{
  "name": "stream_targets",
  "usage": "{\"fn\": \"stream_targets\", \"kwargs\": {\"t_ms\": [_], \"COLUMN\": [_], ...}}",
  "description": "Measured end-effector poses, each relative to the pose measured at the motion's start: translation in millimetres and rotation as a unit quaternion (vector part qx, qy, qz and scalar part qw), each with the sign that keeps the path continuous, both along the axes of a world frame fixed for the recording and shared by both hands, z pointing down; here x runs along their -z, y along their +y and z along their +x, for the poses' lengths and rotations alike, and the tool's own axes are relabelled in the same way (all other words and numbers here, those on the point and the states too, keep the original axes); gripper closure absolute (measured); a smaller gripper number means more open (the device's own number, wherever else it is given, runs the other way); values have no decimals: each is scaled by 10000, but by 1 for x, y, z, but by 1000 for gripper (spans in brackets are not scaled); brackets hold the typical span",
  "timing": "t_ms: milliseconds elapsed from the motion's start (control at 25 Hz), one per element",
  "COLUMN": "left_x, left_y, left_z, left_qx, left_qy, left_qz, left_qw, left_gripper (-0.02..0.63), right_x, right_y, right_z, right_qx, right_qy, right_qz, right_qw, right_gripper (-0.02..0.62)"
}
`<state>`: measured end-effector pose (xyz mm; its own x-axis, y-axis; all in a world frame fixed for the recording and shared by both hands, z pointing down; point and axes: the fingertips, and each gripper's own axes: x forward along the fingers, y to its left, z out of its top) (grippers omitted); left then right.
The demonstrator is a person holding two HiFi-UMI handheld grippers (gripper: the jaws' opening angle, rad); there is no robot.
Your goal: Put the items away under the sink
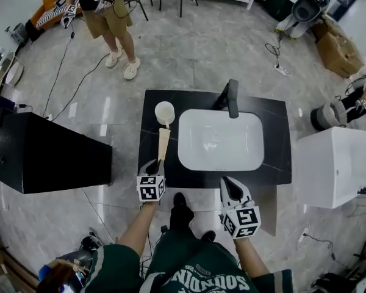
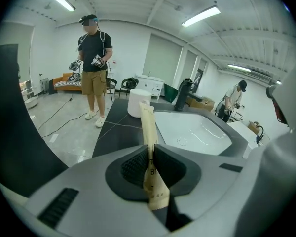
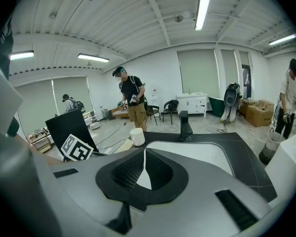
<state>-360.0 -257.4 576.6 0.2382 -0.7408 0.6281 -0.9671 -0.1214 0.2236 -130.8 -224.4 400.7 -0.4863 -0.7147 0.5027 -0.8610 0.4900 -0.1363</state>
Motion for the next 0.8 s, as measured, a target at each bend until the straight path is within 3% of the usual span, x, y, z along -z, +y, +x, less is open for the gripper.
{"fn": "stream_targets", "kwargs": {"t_ms": [360,800], "left_x": [45,73], "left_y": [42,173], "left_z": [65,195], "left_qx": [-134,-684], "left_qy": [26,74], "left_qz": [387,553], "left_qw": [9992,9961], "left_gripper": [558,558], "right_x": [16,33], "right_y": [58,178], "right_z": [59,160], "right_qx": [-40,-274], "right_qy": [-143,-297], "right_qz": [246,536], "right_qw": [9996,9977], "right_gripper": [552,552]}}
